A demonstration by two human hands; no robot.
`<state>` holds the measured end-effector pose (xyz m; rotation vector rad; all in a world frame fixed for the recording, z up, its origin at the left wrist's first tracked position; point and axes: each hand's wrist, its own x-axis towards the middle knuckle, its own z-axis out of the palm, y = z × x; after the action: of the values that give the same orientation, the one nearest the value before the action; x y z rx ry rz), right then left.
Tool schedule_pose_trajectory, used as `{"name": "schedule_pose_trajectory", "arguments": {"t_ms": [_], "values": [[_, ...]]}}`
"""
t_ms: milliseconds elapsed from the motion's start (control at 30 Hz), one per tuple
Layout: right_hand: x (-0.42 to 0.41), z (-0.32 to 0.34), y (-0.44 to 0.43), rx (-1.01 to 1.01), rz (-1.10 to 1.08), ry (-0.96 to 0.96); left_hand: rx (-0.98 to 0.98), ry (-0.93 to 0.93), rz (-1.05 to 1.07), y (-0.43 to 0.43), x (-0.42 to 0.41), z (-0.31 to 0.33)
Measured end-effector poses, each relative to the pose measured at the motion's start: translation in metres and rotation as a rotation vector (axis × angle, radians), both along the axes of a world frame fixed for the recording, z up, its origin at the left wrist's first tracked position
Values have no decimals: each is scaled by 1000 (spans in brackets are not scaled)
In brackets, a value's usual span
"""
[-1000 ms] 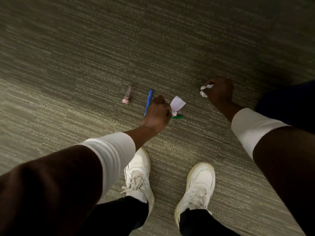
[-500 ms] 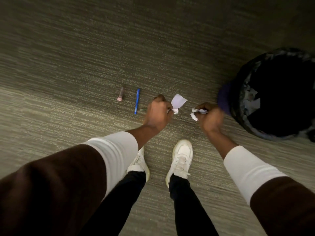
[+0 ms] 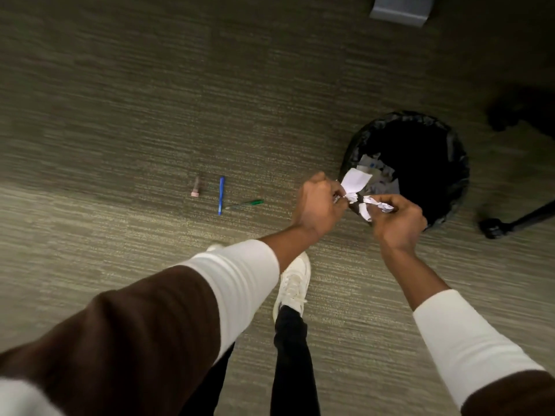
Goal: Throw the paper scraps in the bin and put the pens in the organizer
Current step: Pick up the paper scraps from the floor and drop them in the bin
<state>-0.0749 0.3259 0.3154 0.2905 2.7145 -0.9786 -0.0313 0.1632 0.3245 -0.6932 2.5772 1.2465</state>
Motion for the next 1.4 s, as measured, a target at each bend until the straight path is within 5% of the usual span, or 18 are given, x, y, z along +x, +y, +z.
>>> {"name": "schedule_pose_trajectory", "arguments": {"t_ms": [367, 567, 767, 1033, 1400], "values": [[-56, -5, 68, -149, -410, -190, 138, -143, 75, 95, -59, -1], [-69, -3, 73, -303, -553, -252, 243, -123, -73, 111, -74, 0], [-61, -10, 75, -160, -465, -218, 216, -230, -112, 111, -64, -1], [-17, -20, 47, -248, -251, -289, 184, -409, -269, 69, -19, -10], [62, -74, -75, -237, 51, -532, 146, -616, -101, -71, 73, -61]]}}
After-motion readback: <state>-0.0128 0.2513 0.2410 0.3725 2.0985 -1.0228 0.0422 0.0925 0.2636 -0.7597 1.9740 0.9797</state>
